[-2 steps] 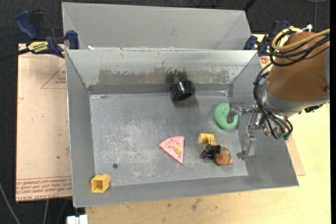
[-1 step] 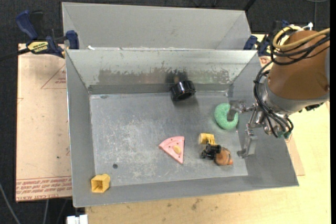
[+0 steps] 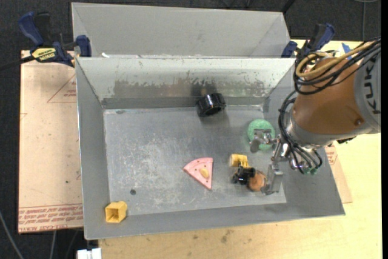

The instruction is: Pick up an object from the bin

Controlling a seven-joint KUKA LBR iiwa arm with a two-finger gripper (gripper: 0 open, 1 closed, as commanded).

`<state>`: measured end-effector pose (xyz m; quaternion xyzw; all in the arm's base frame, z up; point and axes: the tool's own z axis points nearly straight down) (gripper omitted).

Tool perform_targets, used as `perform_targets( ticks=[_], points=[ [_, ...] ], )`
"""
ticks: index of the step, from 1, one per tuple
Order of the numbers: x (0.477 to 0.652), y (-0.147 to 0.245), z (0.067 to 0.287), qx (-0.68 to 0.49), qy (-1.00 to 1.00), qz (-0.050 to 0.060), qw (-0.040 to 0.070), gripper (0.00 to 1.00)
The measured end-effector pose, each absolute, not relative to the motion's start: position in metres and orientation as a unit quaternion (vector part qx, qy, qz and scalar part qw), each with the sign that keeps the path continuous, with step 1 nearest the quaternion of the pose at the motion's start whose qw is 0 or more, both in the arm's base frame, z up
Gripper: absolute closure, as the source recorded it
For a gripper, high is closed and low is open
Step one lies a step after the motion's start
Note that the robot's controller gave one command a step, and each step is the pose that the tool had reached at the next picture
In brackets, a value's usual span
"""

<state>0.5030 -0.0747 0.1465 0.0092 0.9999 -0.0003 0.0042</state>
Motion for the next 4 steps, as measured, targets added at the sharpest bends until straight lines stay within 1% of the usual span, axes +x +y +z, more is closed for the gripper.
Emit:
perform_targets(
  ticks=[1, 2, 3, 4],
  points=[
    [0.499, -0.059, 0.105, 0.064, 0.998, 0.001, 0.001, 0.0],
    [0.512, -0.05, 0.078, -0.096, 0.995, 0.0, 0.0, 1.0],
    [0.512, -0.05, 0.078, -0.096, 0.995, 0.0, 0.0, 1.0],
    [0.514, -0.047, 0.139, -0.099, 0.995, 0.0, 0.001, 1.0]
  ],
)
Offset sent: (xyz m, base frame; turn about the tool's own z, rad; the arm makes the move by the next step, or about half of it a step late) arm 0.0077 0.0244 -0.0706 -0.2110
